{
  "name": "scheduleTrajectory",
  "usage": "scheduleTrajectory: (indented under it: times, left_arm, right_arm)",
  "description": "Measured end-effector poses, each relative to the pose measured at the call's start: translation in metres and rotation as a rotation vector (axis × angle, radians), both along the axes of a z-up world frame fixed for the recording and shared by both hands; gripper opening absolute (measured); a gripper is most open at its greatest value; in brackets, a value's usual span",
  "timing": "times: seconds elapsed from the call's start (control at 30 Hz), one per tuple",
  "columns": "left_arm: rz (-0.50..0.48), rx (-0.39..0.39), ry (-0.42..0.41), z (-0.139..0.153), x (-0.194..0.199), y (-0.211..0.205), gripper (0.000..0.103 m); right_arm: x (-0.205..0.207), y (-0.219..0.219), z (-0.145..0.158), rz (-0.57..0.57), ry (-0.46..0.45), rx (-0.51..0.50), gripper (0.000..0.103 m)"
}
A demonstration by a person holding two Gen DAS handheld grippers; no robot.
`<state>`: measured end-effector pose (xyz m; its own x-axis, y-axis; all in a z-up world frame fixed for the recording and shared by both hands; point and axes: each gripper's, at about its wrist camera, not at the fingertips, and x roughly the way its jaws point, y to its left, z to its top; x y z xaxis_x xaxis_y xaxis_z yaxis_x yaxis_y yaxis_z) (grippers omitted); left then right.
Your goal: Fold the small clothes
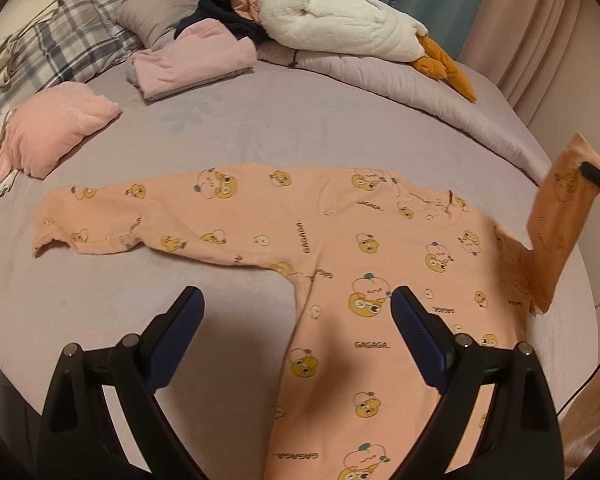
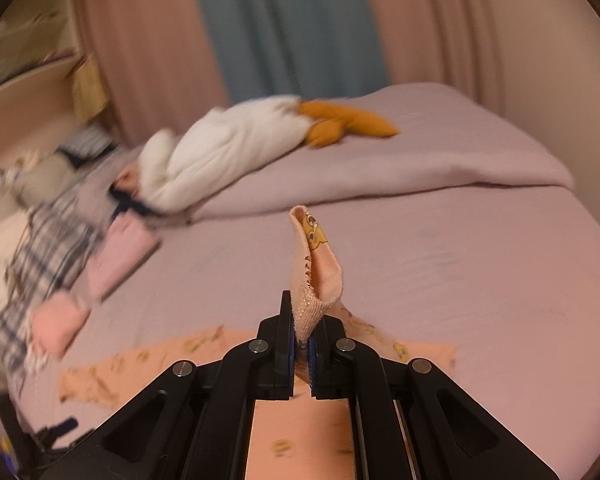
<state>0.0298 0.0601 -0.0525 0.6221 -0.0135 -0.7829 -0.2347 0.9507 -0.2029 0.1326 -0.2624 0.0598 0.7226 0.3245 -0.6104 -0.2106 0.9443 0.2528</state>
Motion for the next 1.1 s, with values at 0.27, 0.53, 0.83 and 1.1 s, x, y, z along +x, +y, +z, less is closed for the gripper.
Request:
scheduleTrajectory:
  times: [0.27, 0.53, 0.83, 1.1]
  left_arm:
    - [0.017, -0.007, 0.002, -0.004, -0.006, 0.008, 0.094]
    - [0.031, 0.002, 0.014, -0.012, -0.012, 0.015, 0.094]
    - [0.031, -0.013, 0.006, -0.013, -0.012, 0.021, 0.094]
    - [-0.063, -0.057, -0.023, -0.006, 0.008, 0.001, 0.095]
  right_arm:
    - [-0.003, 0.080, -0.035, 0.177, 0.100, -0.046, 0.006]
    - [-0.005, 0.128, -0.083, 0.285, 0.249, -0.047, 0.006]
    - [-0.007, 0.132, -0.106, 0.330, 0.374, -0.021, 0.036]
    - [-0.028, 0.073, -0.068, 0.239, 0.280, 0.117, 0.067]
